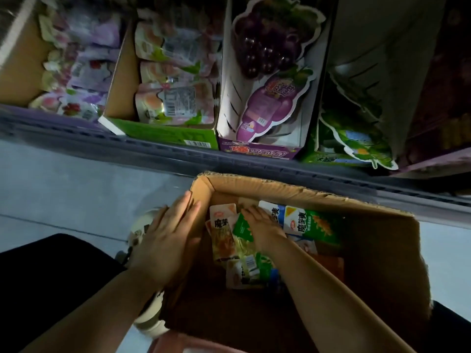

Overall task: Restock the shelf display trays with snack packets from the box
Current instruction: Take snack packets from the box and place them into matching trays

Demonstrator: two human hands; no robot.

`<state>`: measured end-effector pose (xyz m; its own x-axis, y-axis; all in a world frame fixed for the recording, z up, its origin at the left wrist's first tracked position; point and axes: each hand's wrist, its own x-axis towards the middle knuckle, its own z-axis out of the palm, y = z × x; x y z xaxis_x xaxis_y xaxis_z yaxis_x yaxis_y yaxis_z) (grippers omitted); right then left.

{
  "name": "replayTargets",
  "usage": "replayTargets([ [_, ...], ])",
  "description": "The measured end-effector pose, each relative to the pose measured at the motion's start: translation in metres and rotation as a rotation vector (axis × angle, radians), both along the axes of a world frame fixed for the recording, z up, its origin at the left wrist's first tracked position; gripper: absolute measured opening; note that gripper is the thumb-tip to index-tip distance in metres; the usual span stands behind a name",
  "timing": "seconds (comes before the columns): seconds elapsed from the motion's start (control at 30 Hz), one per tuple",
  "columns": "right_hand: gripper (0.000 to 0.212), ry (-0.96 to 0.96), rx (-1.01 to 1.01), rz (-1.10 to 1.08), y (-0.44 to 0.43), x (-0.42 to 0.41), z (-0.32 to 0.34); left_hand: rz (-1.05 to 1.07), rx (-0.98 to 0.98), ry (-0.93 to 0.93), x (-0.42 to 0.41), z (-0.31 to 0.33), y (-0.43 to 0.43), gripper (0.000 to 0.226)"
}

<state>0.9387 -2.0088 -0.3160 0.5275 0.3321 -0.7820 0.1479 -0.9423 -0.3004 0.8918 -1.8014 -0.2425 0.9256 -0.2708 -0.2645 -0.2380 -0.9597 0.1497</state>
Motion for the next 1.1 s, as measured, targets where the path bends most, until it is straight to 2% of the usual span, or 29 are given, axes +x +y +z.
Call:
replayTargets([
  [0.23, 0.078, -0.04, -0.082, 0.03, -0.011, 0.004, -0.015, -0.005, -0.037, 0.003, 0.001, -0.004, 0.002, 0.056],
  [0.43, 0.071, -0.161, -0.101, 0.083, -0.004, 0.004, -0.021, 0.026, -0.045, -0.004, -0.001, -0.007, -0.001, 0.056],
  [0.53, 0.059, -0.141, -0.152, 0.09, 0.0, 0.007, -0.024, 0.043, -0.063, 0.003, -0.001, -0.007, -0.001, 0.056],
  [0.7, 0.048, -0.049, -0.182, 0.011, -0.008, 0.011, -0.016, 0.031, -0.079, 0.021, -0.001, -0.007, 0.0, 0.057],
  [0.83, 0.046, 0.11, -0.127, -0.157, -0.02, 0.007, -0.005, 0.014, -0.047, 0.047, 0.002, -0.001, -0.003, 0.058],
  [0.9, 0.042, 0.143, -0.095, -0.225, -0.025, 0.005, 0.004, 0.067, -0.113, 0.081, 0.002, 0.004, -0.006, 0.062],
  [0.97, 0.032, 0.164, -0.05, -0.316, -0.03, 0.003, 0.013, 0.145, -0.203, 0.131, 0.0, 0.004, -0.006, 0.06],
  [1.1, 0.011, 0.121, 0.007, -0.433, -0.038, 0.0, 0.036, 0.168, -0.189, 0.152, -0.001, 0.009, -0.007, 0.065],
])
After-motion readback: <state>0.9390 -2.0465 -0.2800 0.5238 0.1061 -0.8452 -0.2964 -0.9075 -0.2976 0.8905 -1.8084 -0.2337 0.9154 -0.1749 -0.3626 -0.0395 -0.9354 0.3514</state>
